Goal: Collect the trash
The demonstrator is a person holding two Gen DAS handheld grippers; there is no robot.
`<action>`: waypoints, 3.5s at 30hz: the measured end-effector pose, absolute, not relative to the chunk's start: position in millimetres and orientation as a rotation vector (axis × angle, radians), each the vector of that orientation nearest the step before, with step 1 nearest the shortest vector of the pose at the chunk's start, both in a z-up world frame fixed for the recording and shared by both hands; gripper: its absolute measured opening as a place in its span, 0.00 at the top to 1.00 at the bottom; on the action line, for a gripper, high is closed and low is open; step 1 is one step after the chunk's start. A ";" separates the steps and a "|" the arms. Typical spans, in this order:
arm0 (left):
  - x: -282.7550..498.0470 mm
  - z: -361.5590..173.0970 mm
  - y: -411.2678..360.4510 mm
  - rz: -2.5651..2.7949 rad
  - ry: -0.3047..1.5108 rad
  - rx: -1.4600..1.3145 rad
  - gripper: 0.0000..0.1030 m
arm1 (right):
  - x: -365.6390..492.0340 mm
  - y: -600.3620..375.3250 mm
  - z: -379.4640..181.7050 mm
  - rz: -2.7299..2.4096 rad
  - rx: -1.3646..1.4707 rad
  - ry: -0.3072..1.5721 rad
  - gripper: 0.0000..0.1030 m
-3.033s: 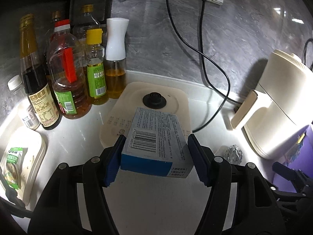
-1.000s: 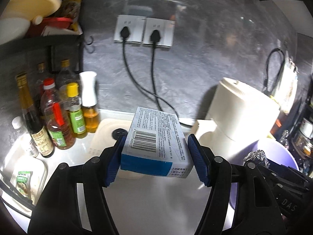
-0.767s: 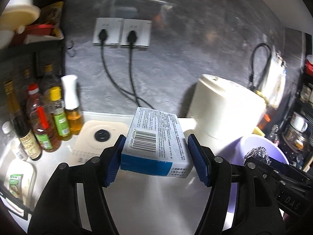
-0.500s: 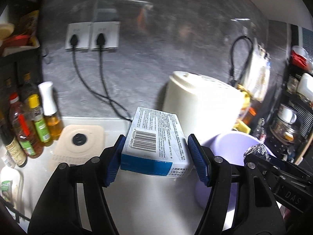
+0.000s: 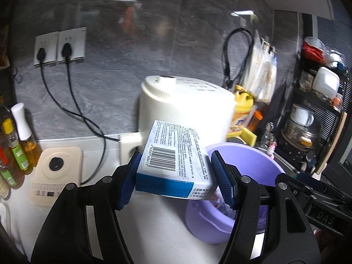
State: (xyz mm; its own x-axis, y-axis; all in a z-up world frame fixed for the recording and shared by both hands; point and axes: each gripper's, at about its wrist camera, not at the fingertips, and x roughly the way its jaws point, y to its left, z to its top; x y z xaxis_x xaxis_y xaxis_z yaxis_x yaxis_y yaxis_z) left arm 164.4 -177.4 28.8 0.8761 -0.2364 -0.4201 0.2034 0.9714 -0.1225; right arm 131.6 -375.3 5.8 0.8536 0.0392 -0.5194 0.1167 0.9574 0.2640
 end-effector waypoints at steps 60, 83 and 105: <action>55.1 67.9 -37.6 -0.101 0.424 -0.047 0.06 | 53.1 -300.9 46.8 0.112 0.234 0.454 0.07; 35.7 61.3 -6.7 -0.024 0.434 -0.090 0.06 | 53.3 -259.8 38.4 0.173 0.161 0.488 0.07; 43.2 63.0 -4.9 -0.014 0.425 -0.090 0.06 | 60.2 -255.4 32.5 0.174 0.160 0.492 0.07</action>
State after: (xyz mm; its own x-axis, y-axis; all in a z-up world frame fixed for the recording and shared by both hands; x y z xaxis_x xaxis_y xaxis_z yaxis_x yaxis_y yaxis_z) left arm 43.2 -4.9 63.0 0.9108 -0.0320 -0.4116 -0.0058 0.9959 -0.0902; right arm 60.2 -255.4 32.5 0.8671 0.2034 -0.4547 -0.1267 0.9729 0.1935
